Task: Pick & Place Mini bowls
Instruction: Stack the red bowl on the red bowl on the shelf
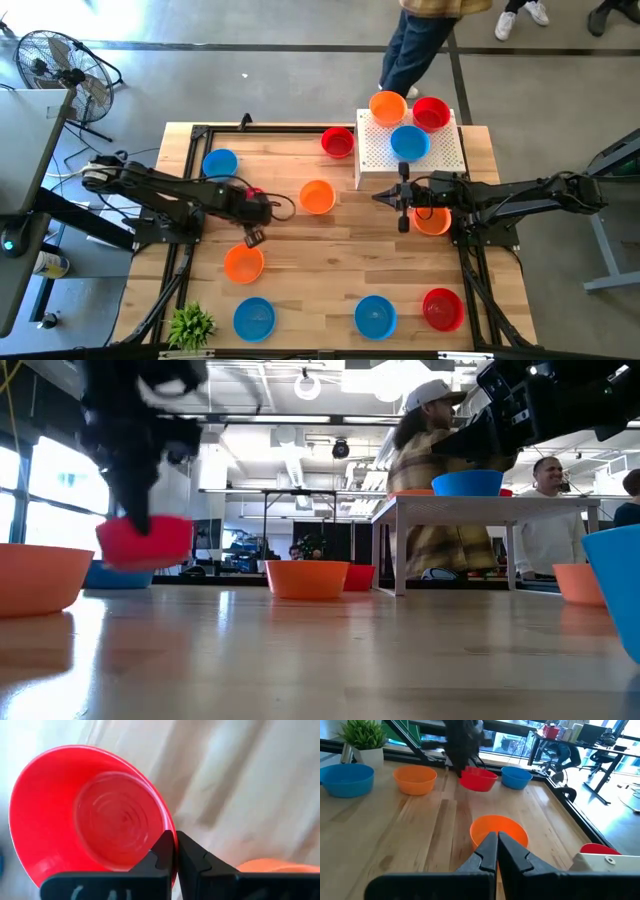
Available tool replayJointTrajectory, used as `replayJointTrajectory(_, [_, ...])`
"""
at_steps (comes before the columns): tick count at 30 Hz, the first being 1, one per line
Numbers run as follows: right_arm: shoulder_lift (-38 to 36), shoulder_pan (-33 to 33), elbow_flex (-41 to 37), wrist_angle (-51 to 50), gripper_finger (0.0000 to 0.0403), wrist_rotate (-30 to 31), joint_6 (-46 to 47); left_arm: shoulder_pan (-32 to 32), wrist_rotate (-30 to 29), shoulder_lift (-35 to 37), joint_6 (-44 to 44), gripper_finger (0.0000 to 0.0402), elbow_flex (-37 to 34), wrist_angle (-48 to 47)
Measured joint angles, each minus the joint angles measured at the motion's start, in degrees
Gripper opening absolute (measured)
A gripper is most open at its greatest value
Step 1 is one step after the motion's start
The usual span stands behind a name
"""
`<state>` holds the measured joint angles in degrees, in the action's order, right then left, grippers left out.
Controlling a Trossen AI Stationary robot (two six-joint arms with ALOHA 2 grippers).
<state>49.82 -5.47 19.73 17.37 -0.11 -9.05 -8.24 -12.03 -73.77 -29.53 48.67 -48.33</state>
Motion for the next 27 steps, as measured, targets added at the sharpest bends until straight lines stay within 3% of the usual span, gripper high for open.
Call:
replayJointTrajectory(10, [0.00,0.00,0.01,-0.02,0.0000,-0.24,1.60,-8.22,-2.37,-13.87,15.93,0.0001,10.87,16.37])
replayJointTrajectory(20, [-0.02,0.01,0.02,0.00,0.0000,-1.11,1.28,-12.24,-5.07,-31.79,19.45,0.0001,26.79,18.19])
replayJointTrajectory(27, [-0.02,-0.01,0.02,-0.22,0.0000,-1.28,1.28,-12.41,-5.11,-38.90,20.08,0.0000,33.24,18.82])
